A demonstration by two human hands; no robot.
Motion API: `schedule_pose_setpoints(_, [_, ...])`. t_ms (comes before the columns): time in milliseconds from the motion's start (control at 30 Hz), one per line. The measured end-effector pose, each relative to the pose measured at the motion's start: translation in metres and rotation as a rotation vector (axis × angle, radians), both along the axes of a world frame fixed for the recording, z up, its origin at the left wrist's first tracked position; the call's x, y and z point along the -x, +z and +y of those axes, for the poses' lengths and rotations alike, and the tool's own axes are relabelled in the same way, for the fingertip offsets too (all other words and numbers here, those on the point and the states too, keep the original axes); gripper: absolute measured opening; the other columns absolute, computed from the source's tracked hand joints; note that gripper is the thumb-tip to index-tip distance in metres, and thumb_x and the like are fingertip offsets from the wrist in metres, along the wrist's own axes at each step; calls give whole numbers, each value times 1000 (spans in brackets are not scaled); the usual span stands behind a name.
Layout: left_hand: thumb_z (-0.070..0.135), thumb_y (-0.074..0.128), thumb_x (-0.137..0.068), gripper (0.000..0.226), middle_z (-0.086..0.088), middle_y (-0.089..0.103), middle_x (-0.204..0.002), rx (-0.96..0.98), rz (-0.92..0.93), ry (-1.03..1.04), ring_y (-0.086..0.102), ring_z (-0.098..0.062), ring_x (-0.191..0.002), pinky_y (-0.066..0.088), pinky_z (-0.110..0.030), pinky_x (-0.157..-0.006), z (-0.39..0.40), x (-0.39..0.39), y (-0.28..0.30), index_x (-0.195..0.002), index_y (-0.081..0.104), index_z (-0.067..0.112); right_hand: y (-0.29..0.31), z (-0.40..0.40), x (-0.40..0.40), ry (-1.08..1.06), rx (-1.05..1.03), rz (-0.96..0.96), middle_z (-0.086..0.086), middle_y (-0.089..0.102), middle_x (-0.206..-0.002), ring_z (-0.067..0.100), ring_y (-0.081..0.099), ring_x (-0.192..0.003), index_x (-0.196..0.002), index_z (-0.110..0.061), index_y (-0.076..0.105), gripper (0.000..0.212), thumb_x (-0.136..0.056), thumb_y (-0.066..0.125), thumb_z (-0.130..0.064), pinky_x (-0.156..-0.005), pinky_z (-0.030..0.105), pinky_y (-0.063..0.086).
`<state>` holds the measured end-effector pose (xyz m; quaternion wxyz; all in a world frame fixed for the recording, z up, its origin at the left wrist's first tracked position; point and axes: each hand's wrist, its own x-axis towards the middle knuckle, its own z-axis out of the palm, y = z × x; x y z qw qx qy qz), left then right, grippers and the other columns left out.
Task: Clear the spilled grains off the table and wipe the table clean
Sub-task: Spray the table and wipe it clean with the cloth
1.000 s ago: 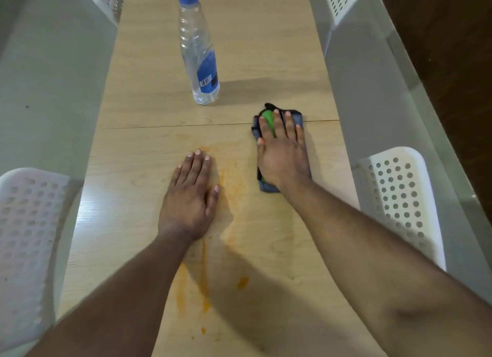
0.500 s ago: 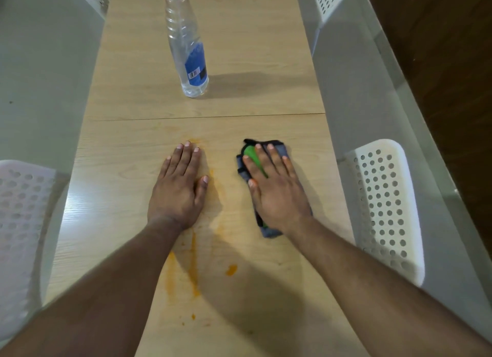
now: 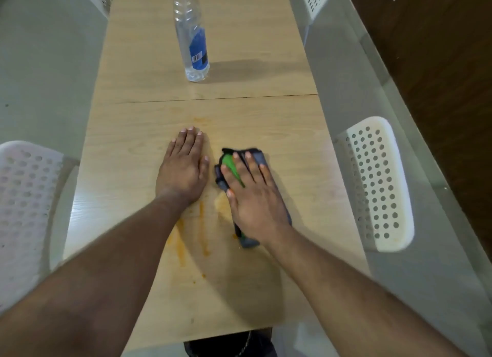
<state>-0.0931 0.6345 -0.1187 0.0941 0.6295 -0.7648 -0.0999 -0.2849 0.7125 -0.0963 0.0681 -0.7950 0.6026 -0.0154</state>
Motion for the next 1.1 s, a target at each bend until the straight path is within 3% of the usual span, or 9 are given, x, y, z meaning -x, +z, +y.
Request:
schedule_pose_setpoints(133, [49, 17, -107, 70, -6, 10, -176, -26, -12, -26, 3, -20, -163, 6, -42, -132, 38, -11, 0, -168, 18, 15, -1, 43, 47, -48, -14, 38, -2, 5, -178, 22, -4, -164, -169, -31, 14, 60, -111, 25, -42, -131, 47, 10])
schedule_pose_setpoints(333, [52, 14, -108, 71, -5, 5, -176, -23, -27, -24, -1, -19, -163, 5, -43, -132, 107, -27, -4, -169, 13, 16, -2, 2, 23, -277, 5, 45, 2, 11, -177, 27, 4, -163, -168, -29, 21, 59, -110, 23, -43, -131, 49, 12])
schedule_pose_setpoints(533, [52, 15, -107, 72, -8, 11, -176, 1, -24, -32, 4, -22, -163, 8, -44, -132, 116, -27, -6, -168, 17, 15, -2, 61, -17, -150, -13, 27, 1, 3, -178, 26, -3, -163, -169, -29, 12, 62, -110, 24, -42, -131, 50, 8])
schedule_pose_setpoints(733, [50, 15, -106, 72, -9, 12, -176, -1, -13, -28, 6, -24, -163, 8, -45, -132, 116, -24, -3, -168, 20, 14, -6, 161, 13, -50, -32, 40, 0, 1, -178, 23, -8, -163, -170, -28, 10, 60, -113, 24, -41, -131, 50, 10])
schedule_pose_setpoints(933, [47, 16, -106, 71, -12, 15, -175, 13, -44, -30, 10, -27, -163, 10, -46, -132, 117, -23, -3, -167, 23, 11, -10, 115, 17, -221, -2, 37, 0, 8, -177, 24, 0, -164, -169, -32, 17, 60, -110, 23, -43, -131, 49, 11])
schedule_pose_setpoints(1100, [49, 13, -105, 72, -10, 11, -176, -4, -61, -18, 6, -25, -163, 7, -44, -132, 116, -22, -3, -168, 18, 13, -11, 92, -20, -249, -12, 38, 2, 2, -178, 27, -6, -163, -169, -30, 11, 61, -110, 24, -42, -131, 50, 6])
